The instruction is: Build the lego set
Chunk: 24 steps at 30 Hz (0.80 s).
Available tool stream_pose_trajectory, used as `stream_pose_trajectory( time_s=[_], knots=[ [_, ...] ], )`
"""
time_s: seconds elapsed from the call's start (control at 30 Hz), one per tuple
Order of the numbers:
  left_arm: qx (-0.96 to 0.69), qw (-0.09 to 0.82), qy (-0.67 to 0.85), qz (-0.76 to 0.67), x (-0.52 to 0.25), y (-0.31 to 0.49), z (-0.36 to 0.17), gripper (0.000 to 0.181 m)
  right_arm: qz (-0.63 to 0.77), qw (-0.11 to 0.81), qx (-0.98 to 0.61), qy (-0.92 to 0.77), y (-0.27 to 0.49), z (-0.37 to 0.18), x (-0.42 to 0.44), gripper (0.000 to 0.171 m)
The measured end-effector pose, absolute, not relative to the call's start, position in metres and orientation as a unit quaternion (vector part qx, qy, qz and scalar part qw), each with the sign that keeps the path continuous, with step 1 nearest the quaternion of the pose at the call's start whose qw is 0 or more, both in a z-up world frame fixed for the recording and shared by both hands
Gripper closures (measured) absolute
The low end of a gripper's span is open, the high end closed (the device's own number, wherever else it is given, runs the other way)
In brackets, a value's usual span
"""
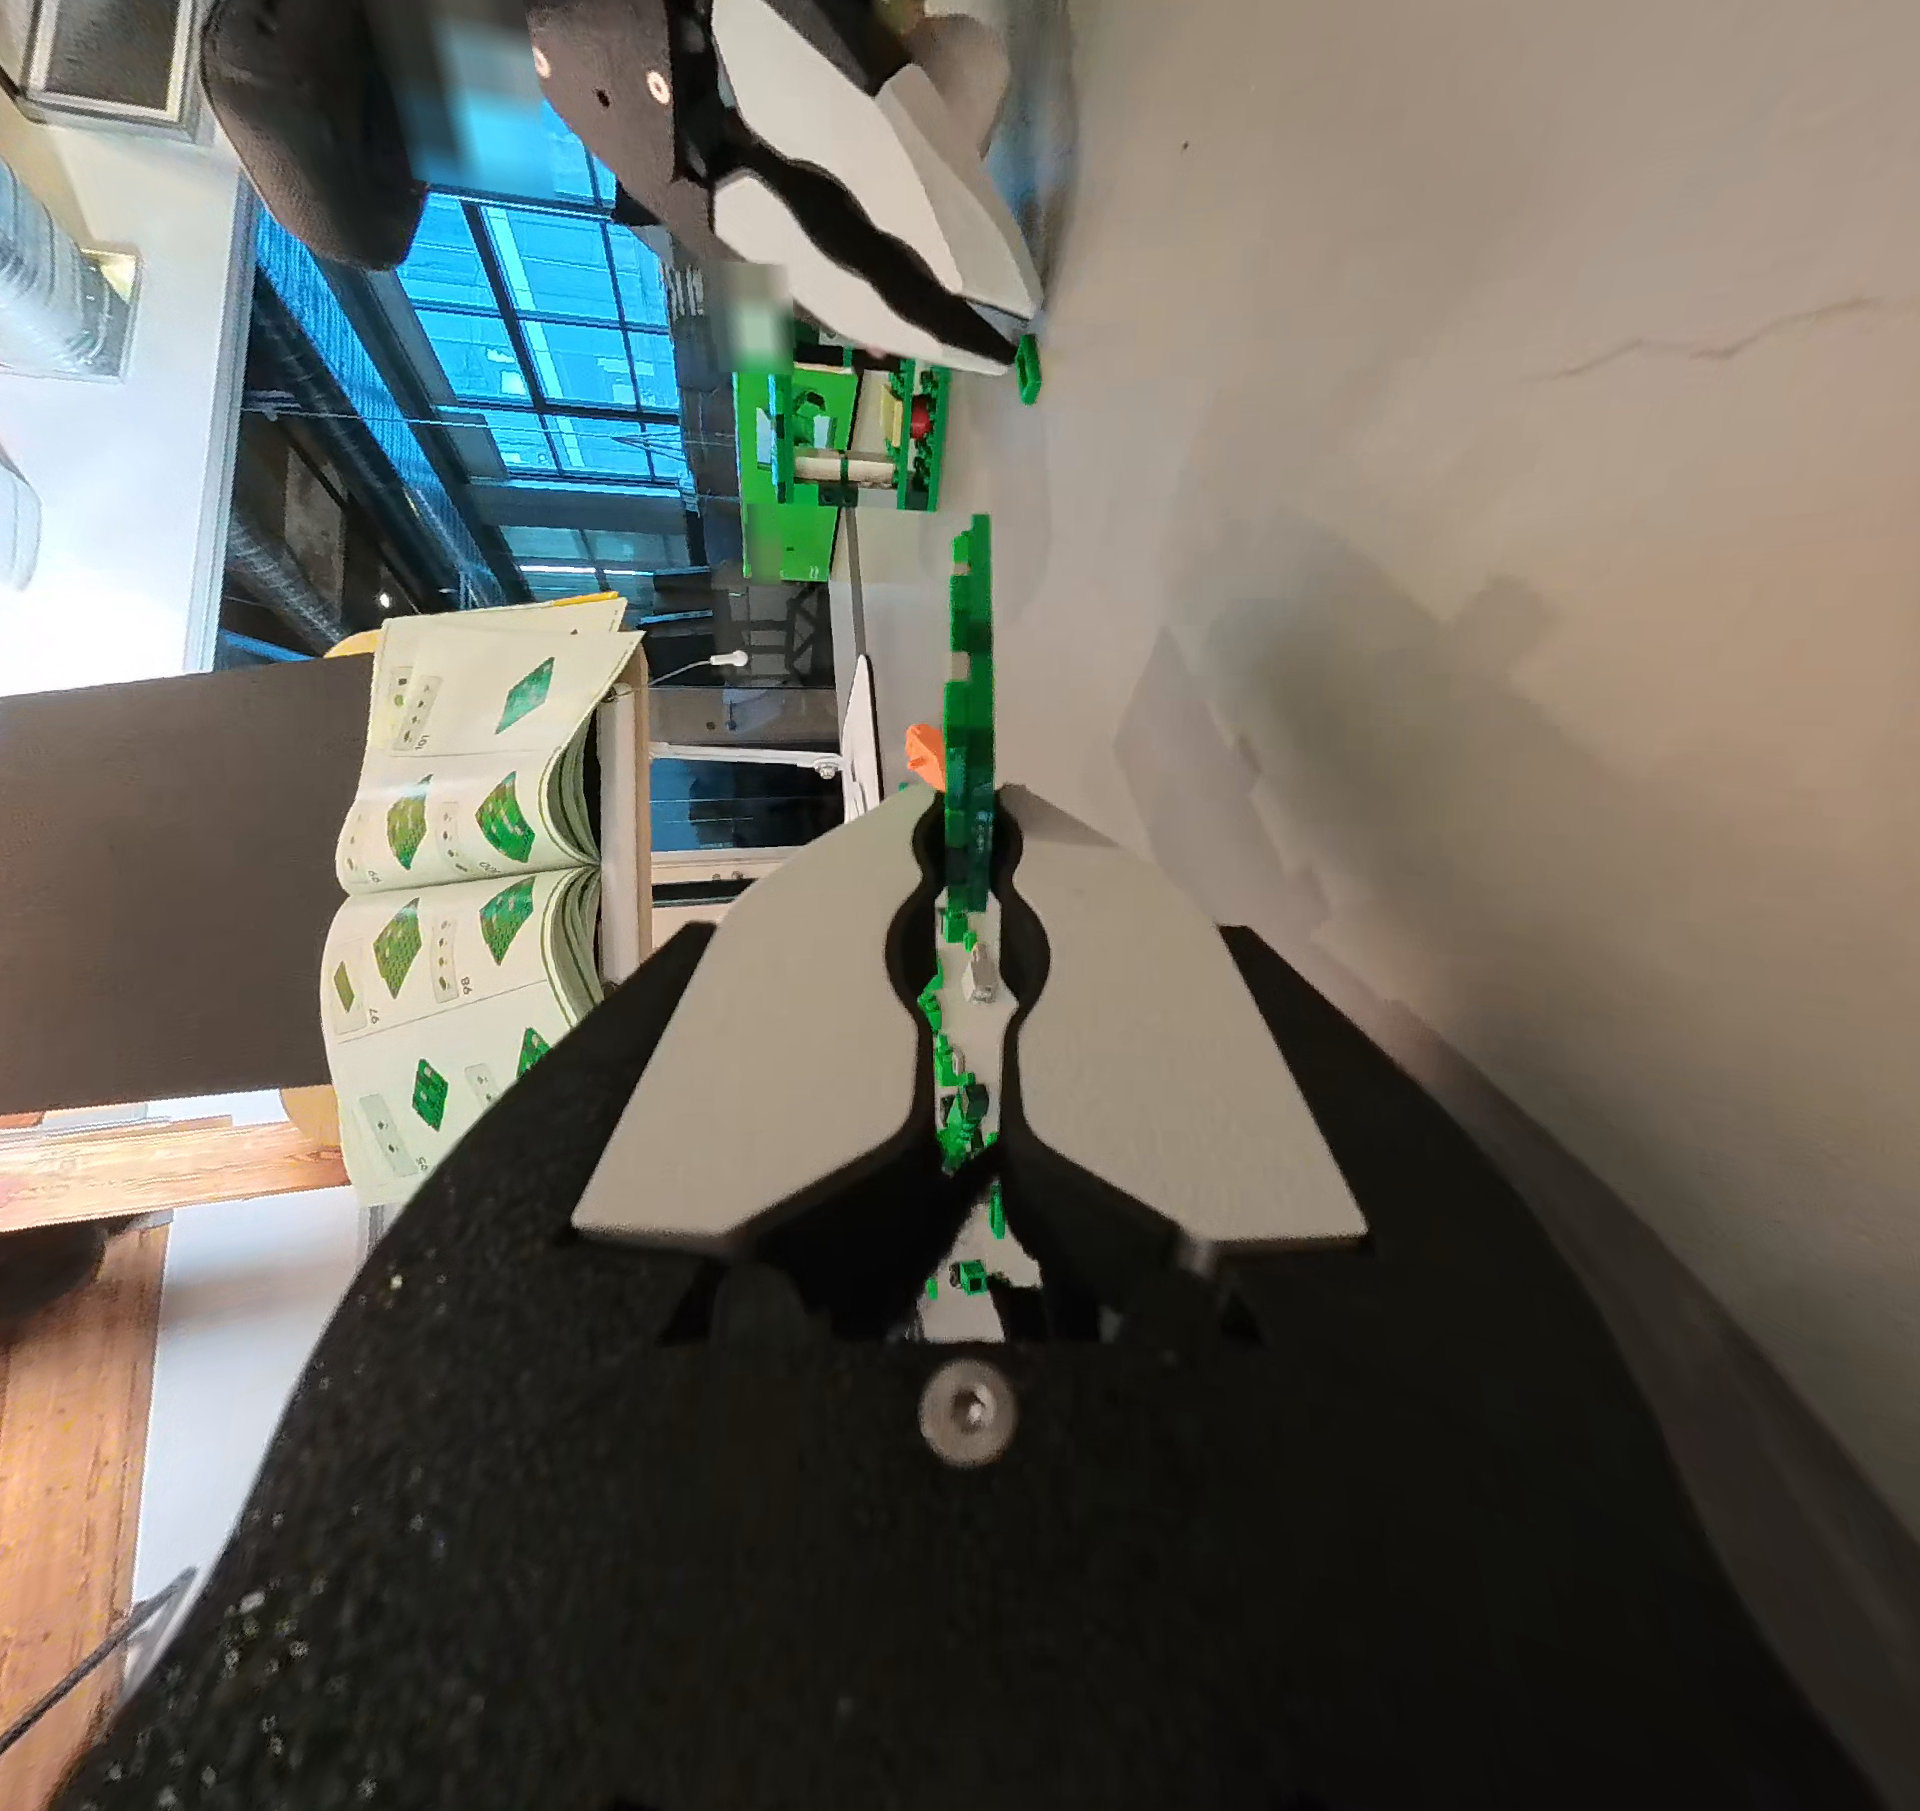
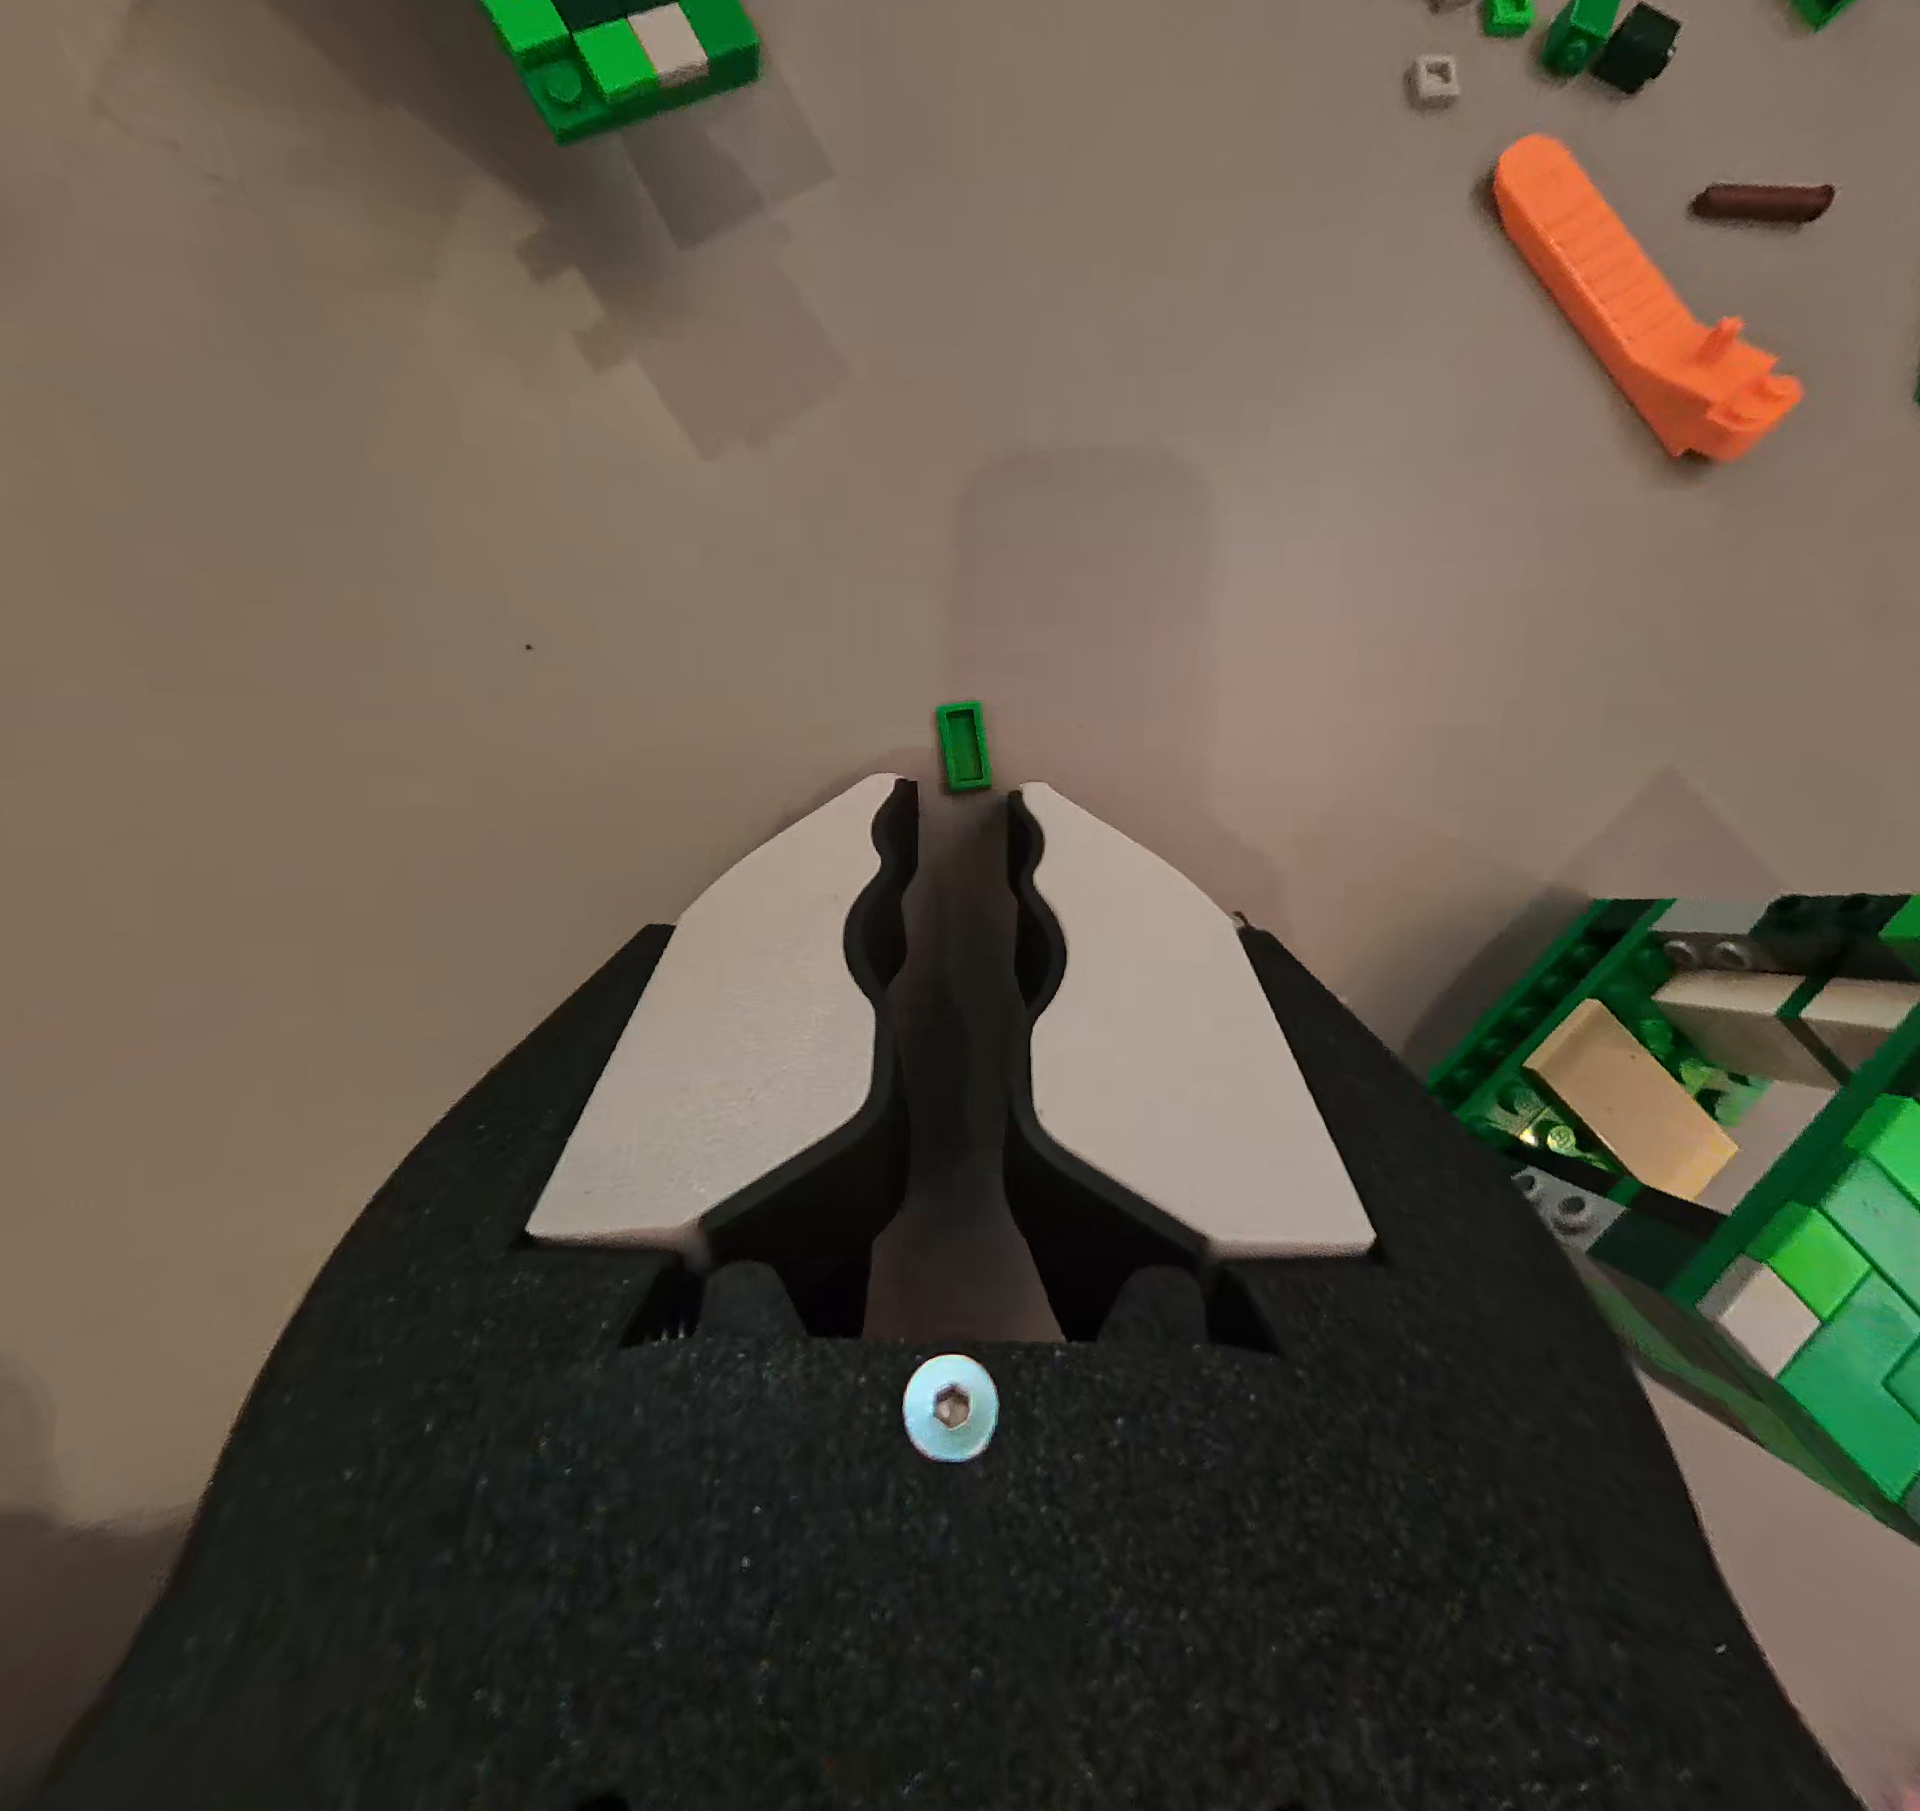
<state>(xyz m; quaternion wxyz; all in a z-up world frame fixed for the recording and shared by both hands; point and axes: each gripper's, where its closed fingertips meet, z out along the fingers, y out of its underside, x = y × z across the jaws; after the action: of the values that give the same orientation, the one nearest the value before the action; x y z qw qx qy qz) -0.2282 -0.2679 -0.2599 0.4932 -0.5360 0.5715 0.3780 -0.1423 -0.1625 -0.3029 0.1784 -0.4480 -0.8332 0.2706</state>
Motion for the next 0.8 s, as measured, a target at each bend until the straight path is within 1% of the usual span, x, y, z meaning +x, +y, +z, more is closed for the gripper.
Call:
stream_pose_trajectory(
  time_s=[0.13,0.2,0.3,0.57,0.8],
  knots=[
    [-0.534,0.494,0.574,0.376,-0.226,-0.268,-0.26,0.175,0.281,0.177,-0.428,-0.84,-0.165,-0.303,-0.145,0.158],
    [-0.534,0.495,0.574,0.374,-0.226,-0.268,-0.26,0.175,0.278,0.179,-0.422,-0.844,-0.164,-0.303,-0.146,0.163],
    [-0.536,0.497,0.57,0.373,-0.225,-0.267,-0.259,0.175,0.267,0.165,-0.42,-0.852,-0.166,-0.302,-0.145,0.164],
    [-0.543,0.514,0.541,0.385,-0.214,-0.263,-0.25,0.175,0.239,0.138,-0.35,-0.895,-0.233,-0.279,-0.152,0.164],
    [-0.538,0.5,0.564,0.377,-0.209,-0.264,-0.259,0.175,0.252,0.14,-0.347,-0.892,-0.252,-0.262,-0.162,0.164]
  ],
)
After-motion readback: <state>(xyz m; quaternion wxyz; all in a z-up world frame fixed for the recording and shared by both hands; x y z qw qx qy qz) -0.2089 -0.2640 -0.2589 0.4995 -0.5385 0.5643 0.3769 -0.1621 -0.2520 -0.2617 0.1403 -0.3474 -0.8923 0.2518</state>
